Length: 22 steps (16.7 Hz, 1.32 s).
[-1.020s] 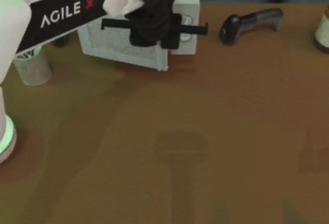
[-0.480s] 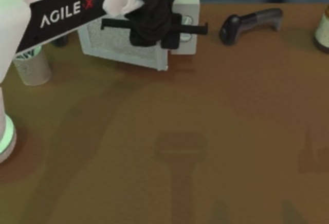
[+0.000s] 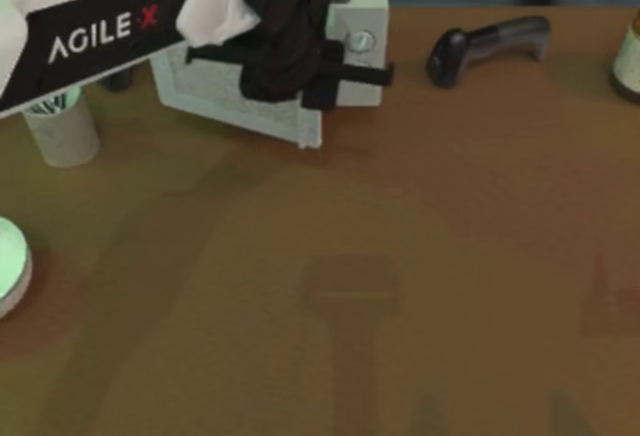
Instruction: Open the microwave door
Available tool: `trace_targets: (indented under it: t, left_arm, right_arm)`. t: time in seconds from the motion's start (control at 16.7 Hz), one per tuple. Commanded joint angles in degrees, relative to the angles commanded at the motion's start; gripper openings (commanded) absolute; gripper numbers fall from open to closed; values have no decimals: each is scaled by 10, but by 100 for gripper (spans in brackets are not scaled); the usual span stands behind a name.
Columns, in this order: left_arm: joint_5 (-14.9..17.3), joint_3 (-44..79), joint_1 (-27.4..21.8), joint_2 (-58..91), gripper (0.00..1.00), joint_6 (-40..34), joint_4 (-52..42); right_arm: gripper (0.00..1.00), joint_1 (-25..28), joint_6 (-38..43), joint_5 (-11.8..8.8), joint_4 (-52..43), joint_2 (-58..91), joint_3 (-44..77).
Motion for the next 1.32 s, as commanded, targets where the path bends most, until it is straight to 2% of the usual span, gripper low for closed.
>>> trace_targets:
  t: [0.18,1.32]
  left_arm:
    - [8,-17,3,-17,0,17,14]
    - [8,-17,3,-17,0,17,14]
  right_arm:
    - [100,0,0,0,0,0,0]
    - [100,0,0,0,0,0,0]
